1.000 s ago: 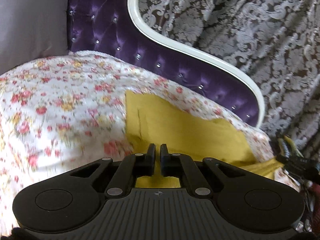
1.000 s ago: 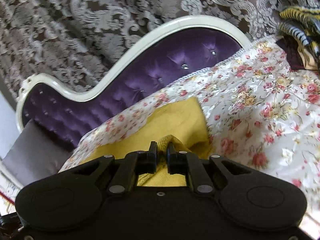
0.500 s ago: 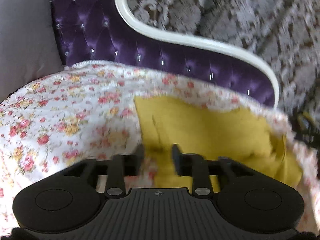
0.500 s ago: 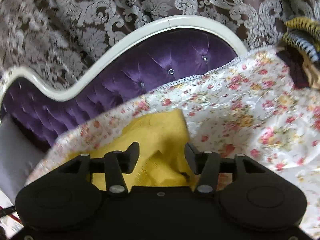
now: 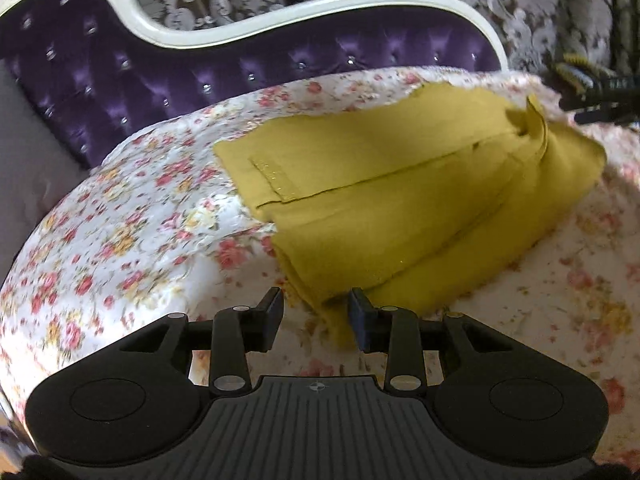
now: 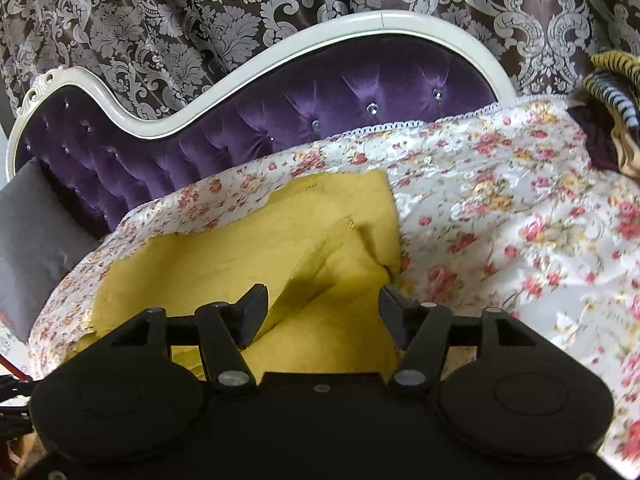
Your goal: Fold small clothes
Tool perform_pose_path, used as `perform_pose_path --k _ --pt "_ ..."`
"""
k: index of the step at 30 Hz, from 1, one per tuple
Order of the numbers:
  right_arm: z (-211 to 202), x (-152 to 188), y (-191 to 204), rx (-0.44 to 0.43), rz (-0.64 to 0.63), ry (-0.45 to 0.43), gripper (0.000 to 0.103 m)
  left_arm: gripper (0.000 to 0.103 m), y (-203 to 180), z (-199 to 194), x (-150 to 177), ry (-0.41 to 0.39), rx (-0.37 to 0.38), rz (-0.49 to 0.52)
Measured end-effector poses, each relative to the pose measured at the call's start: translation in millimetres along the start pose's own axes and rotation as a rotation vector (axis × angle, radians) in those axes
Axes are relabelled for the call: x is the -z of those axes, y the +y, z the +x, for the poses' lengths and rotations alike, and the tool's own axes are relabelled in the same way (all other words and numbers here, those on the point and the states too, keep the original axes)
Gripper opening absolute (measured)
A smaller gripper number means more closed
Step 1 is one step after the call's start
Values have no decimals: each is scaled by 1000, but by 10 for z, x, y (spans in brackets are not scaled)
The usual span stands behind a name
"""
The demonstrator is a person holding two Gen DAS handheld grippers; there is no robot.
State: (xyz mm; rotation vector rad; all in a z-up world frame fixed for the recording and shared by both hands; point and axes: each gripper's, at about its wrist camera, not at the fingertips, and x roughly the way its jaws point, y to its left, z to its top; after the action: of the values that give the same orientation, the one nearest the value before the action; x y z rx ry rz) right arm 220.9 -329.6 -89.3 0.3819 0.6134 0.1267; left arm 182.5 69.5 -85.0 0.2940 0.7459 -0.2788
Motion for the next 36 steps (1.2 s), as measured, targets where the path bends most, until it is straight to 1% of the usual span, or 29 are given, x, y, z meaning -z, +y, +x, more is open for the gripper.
perform_pose_path --k 1,3,4,6,8,10,12,14,17,19,21,25,28,29,32,34,36 --pt "-2 11 -2 -4 8 1 66 35 -22 60 -15 6 -7 27" --pt "5 15 -17 -8 22 5 66 35 -32 127 -69 -22 -32 58" --pt "4 21 -22 -8 24 5 66 35 -12 174 -132 -44 -48 62" --pt "20 17 -27 -2 24 5 66 35 77 261 -276 -74 -80 35" --pt "36 12 -34 2 29 5 66 35 252 372 -459 -103 -100 -45" --pt "45 2 -42 7 30 1 66 35 479 464 -634 -127 -110 -164" --pt "41 -22 -50 15 23 -5 66 35 682 507 -740 -139 -128 -259" --pt "27 -38 -53 24 10 -14 68 35 791 472 -785 -147 -132 -289" --pt "30 -56 -65 44 -23 -28 71 36 818 368 -731 -143 -94 -275" --pt "62 -66 -62 67 -69 -40 74 40 801 351 -664 -119 -57 -272" --pt "118 -78 -40 96 -133 -55 76 41 773 378 -576 -90 -13 -274" --pt "273 -129 -1 101 -243 -71 77 42 684 488 -429 -28 53 -293" --pt "416 -175 16 79 -294 -55 77 42 615 537 -365 -20 68 -284" --pt "465 -189 19 64 -304 -40 76 42 597 551 -356 -22 72 -279" --pt "609 -216 34 31 -337 4 65 42 565 590 -367 -28 83 -271" --pt "677 -207 51 20 -361 20 64 42 552 604 -385 -29 91 -269" --pt "727 -189 47 12 -362 40 60 43 554 629 -391 -27 92 -272"
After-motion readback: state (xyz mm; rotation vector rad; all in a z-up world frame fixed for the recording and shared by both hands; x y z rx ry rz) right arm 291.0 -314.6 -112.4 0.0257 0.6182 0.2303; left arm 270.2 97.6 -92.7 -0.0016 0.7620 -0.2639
